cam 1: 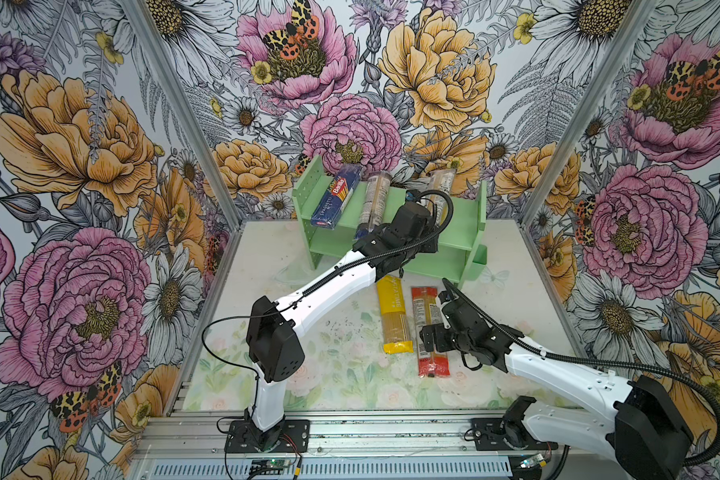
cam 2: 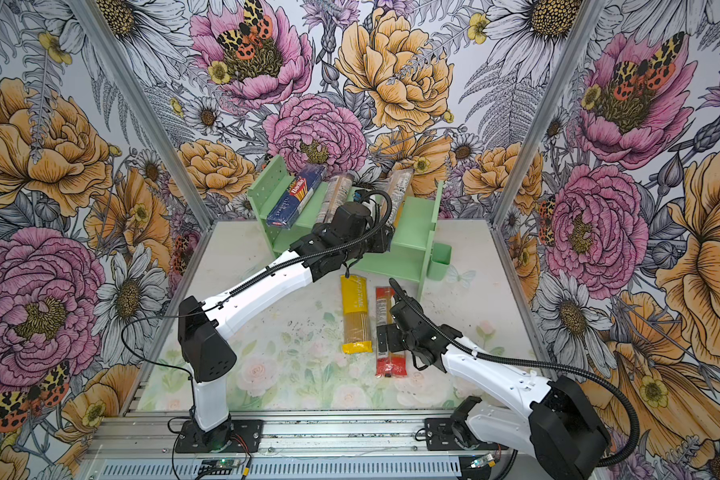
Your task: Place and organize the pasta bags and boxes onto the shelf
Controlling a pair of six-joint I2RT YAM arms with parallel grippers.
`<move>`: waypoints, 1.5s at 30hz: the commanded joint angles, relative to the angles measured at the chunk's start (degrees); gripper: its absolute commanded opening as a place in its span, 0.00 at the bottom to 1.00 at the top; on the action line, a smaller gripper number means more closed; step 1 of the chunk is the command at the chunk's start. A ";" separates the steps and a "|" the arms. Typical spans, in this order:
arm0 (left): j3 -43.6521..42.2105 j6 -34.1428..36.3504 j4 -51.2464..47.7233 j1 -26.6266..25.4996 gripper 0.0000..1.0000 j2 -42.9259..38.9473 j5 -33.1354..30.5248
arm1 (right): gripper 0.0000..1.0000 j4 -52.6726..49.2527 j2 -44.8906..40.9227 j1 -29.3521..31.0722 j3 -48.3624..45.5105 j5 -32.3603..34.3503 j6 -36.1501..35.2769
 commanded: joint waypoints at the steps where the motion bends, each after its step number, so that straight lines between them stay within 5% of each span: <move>1: 3.30 1.75 6.41 0.02 0.03 -1.28 -3.05 | 0.99 0.01 -0.79 -0.42 -0.32 0.20 0.41; 14: 2.74 1.86 5.92 0.35 0.19 -1.16 -4.06 | 0.99 -0.34 -0.57 -0.40 0.20 0.14 0.34; 45: 2.62 1.18 5.80 0.74 0.35 0.54 -3.83 | 0.99 -0.70 1.14 -0.50 1.05 0.15 -0.35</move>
